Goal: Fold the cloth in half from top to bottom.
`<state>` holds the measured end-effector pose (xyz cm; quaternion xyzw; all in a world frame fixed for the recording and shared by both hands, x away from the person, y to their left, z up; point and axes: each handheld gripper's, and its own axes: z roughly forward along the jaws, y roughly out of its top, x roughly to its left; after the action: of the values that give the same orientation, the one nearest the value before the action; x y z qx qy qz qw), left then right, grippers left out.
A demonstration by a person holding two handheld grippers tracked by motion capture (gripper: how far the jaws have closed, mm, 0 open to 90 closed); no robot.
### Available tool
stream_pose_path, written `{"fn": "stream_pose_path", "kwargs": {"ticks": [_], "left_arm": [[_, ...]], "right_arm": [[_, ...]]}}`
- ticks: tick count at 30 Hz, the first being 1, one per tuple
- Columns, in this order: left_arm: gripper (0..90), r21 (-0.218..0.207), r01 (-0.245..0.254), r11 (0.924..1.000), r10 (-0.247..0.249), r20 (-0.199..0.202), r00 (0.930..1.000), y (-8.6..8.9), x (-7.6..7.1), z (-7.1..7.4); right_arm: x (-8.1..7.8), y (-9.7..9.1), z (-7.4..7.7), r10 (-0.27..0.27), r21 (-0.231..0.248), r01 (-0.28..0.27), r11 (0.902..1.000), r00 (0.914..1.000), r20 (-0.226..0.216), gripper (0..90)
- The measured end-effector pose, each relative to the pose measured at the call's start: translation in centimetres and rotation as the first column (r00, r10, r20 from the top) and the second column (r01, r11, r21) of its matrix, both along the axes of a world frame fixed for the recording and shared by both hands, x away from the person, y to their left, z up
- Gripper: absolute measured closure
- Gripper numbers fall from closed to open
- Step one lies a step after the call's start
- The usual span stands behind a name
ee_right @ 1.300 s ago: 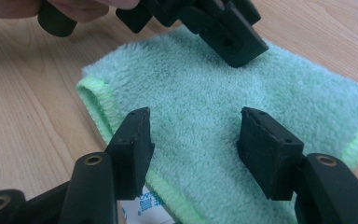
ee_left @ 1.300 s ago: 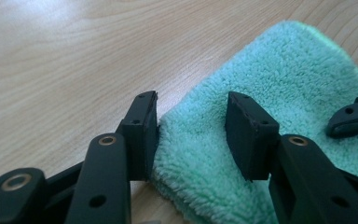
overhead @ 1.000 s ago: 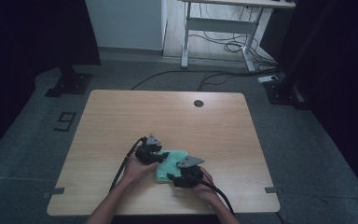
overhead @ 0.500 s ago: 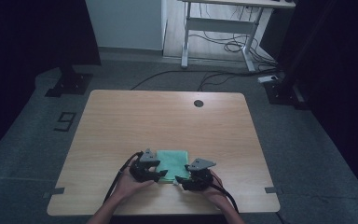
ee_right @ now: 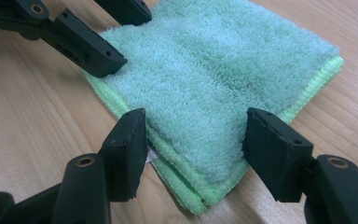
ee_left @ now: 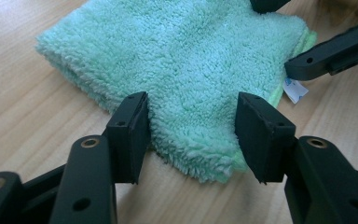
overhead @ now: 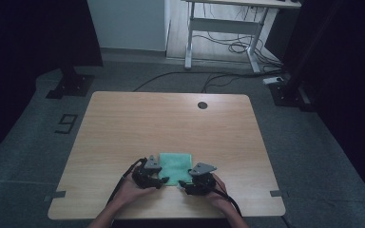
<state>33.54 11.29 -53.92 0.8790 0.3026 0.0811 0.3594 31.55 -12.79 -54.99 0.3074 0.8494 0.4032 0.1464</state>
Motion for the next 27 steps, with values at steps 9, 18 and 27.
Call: {"fn": "stream_pose_path", "kwargs": {"ticks": [9,18,27], "left_arm": [[46.4,-0.006,-0.042,0.9991,0.042,-0.005,0.9991,-0.2,3.8,0.0],[46.5,-0.014,-0.092,0.9956,0.092,-0.006,0.9957,-0.9,7.5,0.0],[43.5,-0.029,-0.100,0.9945,0.101,0.032,0.9944,-0.8,6.7,1.5]], "right_arm": [[2.6,0.3,0.0,-0.068,0.007,0.068,0.9976,0.9977,-0.001,41.3],[6.5,-0.3,-0.2,-0.130,0.059,0.131,0.9896,0.9913,-0.020,41.8],[6.8,-1.4,0.2,-0.146,0.129,0.145,0.9810,0.9892,0.001,39.5]]}}
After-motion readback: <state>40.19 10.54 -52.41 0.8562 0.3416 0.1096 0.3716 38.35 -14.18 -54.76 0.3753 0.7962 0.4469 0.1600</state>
